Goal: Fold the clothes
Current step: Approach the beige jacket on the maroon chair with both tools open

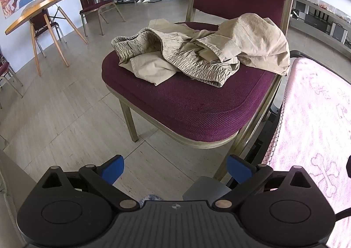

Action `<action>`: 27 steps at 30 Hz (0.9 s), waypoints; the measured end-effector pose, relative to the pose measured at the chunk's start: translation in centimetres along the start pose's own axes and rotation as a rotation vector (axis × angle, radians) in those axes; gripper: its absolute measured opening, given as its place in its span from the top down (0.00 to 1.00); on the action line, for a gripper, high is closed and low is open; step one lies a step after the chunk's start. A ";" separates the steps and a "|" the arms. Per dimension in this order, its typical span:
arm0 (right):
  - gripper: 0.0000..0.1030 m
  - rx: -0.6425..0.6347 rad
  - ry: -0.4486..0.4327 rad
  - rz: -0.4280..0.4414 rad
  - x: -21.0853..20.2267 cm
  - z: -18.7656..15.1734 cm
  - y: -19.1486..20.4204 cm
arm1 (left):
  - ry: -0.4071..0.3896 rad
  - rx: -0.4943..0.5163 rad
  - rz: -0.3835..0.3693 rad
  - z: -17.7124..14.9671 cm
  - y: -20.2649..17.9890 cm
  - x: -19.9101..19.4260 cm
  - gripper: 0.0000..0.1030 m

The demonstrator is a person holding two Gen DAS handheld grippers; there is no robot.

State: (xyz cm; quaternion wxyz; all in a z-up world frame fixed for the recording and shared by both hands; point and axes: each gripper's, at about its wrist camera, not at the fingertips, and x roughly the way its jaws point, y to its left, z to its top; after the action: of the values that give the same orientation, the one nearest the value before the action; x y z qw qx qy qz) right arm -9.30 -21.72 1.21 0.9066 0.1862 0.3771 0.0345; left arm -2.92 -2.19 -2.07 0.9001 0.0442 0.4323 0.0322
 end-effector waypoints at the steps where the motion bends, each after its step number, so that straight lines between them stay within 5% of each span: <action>1: 0.00 -0.001 0.001 0.000 0.0 0.0 0.0 | 0.001 0.000 0.000 0.0 0.0 0.0 0.02; 27: 0.00 0.007 0.022 -0.006 0.2 -0.2 -0.1 | 0.004 -0.005 -0.005 0.3 -0.3 0.5 0.02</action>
State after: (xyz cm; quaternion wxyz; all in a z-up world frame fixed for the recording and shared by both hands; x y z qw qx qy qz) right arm -9.30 -21.72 0.90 0.9018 0.1880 0.3878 0.0323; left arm -2.38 -2.44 -2.24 0.8993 0.0407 0.4343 0.0310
